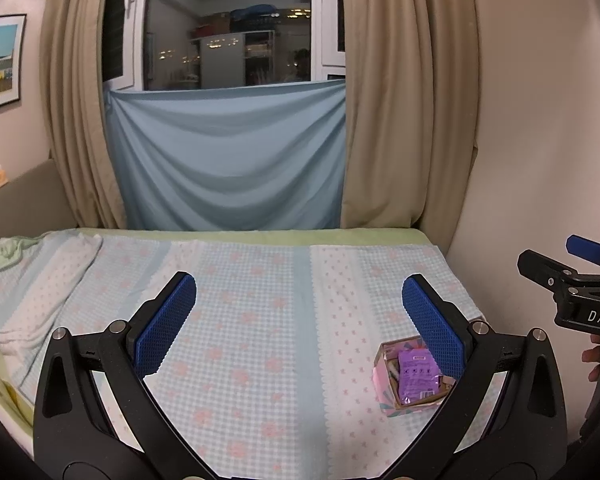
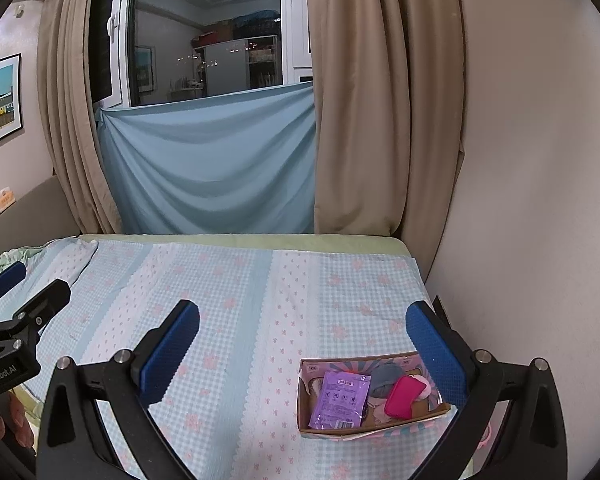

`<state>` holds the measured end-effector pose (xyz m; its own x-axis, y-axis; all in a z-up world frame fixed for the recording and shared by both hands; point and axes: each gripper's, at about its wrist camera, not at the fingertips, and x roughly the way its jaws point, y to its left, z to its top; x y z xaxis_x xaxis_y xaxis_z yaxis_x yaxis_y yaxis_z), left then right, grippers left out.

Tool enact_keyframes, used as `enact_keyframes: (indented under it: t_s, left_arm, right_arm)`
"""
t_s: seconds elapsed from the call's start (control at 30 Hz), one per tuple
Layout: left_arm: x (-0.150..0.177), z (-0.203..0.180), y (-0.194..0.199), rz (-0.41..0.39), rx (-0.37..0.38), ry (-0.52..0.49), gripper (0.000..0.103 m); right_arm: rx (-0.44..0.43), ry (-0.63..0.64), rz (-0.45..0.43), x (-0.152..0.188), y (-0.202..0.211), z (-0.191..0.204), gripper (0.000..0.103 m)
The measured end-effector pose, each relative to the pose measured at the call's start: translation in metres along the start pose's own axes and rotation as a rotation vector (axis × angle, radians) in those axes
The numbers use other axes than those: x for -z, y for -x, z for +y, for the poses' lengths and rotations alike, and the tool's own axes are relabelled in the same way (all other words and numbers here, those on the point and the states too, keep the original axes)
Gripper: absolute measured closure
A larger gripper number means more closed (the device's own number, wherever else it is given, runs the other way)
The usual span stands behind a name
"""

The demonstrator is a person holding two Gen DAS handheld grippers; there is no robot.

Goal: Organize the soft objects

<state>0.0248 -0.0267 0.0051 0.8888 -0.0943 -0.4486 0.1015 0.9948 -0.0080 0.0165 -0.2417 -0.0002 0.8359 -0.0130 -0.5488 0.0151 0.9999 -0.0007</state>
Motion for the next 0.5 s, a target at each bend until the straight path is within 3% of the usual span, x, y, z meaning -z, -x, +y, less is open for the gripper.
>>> enact_keyframes:
  t_s: [0.5]
  left_arm:
    - [0.0038, 0.0022, 0.0034, -0.006, -0.008, 0.002, 0.000]
  right_arm:
    - [-0.004, 0.000, -0.002, -0.0015, -0.0004, 0.0006, 0.000]
